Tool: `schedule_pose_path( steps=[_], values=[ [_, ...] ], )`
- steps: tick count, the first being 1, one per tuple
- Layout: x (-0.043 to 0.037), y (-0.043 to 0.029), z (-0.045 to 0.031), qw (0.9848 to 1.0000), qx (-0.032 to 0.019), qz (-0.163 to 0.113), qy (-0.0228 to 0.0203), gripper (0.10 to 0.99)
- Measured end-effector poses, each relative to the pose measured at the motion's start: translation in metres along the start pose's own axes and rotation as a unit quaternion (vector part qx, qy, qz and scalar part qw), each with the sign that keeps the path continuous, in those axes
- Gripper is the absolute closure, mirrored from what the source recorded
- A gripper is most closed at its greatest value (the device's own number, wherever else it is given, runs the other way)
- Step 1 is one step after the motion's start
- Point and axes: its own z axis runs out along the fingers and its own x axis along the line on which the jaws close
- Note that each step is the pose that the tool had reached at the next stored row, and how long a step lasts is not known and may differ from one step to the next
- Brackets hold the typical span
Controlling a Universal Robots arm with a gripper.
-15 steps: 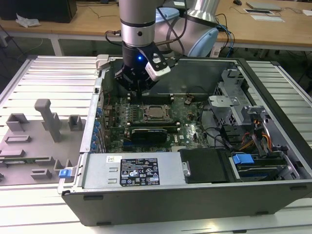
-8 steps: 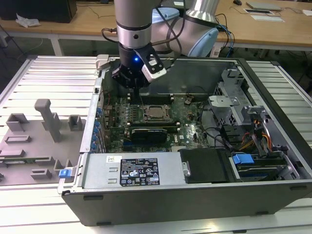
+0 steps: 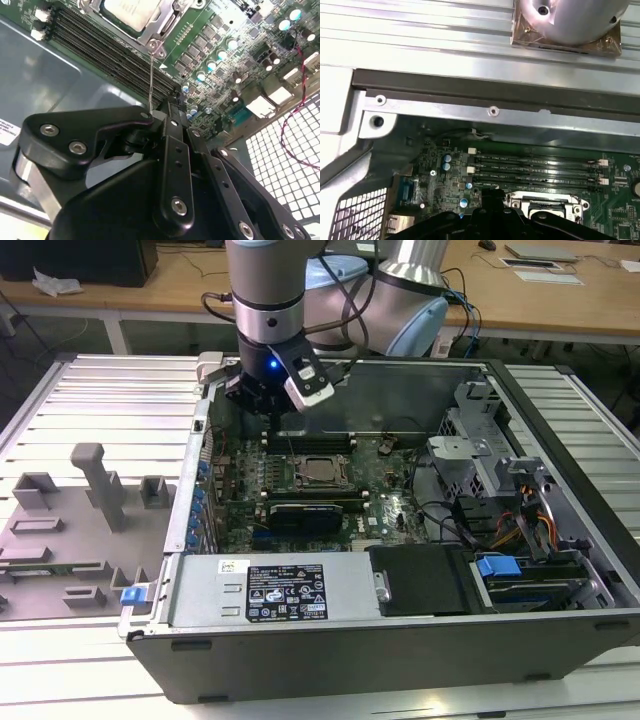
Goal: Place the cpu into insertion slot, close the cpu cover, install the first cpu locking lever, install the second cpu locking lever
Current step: 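Install the first cpu locking lever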
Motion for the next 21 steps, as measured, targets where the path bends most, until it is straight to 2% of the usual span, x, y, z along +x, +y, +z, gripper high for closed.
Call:
schedule_pose_path(
  steps=[3,6,7,8,11,13,17,18,19,20,21],
  values=[
    [-0.0044,-0.0005,0.0005,1.0,0.0,0.0,0.0001,0.98],
    [-0.0152,-0.0016,0.0011,1.0,0.0,0.0,0.0001,0.98],
    [-0.0208,-0.0022,0.0015,1.0,-0.0001,0.0,0.0,0.98],
    [-0.0302,-0.0031,0.0022,1.0,0.0,0.0,0.0001,0.98],
    [-0.0442,-0.0045,0.0029,1.0,0.0,0.0,0.0001,0.98],
    [-0.0585,-0.0058,0.0033,1.0,0.0,0.0,0.0001,0.98],
    [-0.06,-0.0059,0.0034,1.0,-0.0001,0.0,-0.0006,0.98],
    [-0.0599,-0.0059,0.0033,1.0,0.0003,-0.001,-0.0033,0.98],
    [-0.0596,-0.0059,0.0033,0.9999,0.001,-0.002,-0.0097,0.98],
    [-0.059,-0.0059,0.0036,0.9997,0.0024,-0.005,-0.022,0.98],
    [-0.0582,-0.0059,0.0039,0.9996,0.003,-0.006,-0.0289,0.98]
  ],
)
